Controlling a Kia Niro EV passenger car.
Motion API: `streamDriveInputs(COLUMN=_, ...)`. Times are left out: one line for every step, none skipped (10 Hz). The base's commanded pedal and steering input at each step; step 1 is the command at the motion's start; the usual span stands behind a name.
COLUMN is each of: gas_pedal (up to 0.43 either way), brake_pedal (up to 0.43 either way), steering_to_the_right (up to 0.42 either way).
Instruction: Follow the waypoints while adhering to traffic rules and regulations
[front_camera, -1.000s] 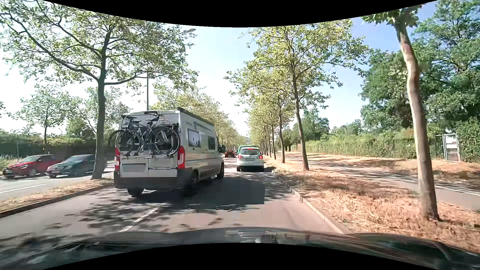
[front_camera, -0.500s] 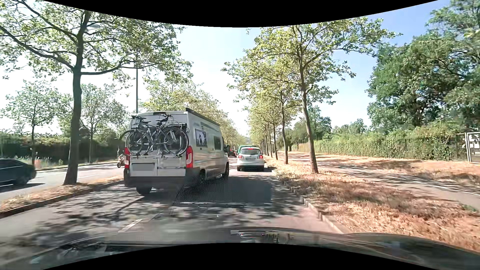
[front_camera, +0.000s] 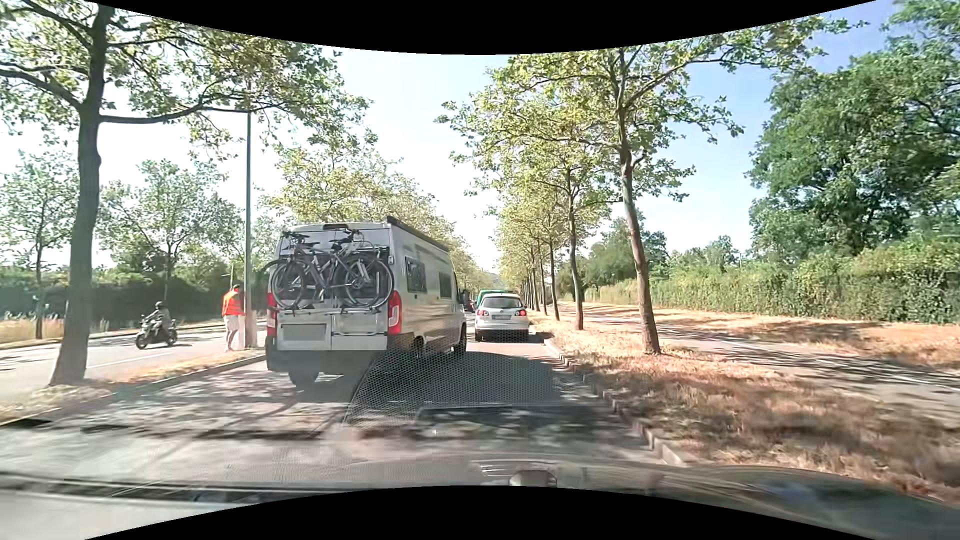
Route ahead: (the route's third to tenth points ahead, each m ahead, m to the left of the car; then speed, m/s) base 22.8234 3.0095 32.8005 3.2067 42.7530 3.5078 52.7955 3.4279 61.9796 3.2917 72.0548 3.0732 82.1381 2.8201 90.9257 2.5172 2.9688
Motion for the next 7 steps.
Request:
streamDriveInputs(gas_pedal=0.000, brake_pedal=0.000, steering_to_the_right=0.000)
streamDriveInputs(gas_pedal=0.000, brake_pedal=0.000, steering_to_the_right=-0.001)
streamDriveInputs(gas_pedal=0.000, brake_pedal=0.000, steering_to_the_right=0.000)
streamDriveInputs(gas_pedal=0.000, brake_pedal=0.000, steering_to_the_right=0.000)
streamDriveInputs(gas_pedal=0.000, brake_pedal=0.000, steering_to_the_right=0.000)
streamDriveInputs(gas_pedal=0.000, brake_pedal=0.000, steering_to_the_right=0.000)
streamDriveInputs(gas_pedal=0.000, brake_pedal=0.000, steering_to_the_right=-0.001)
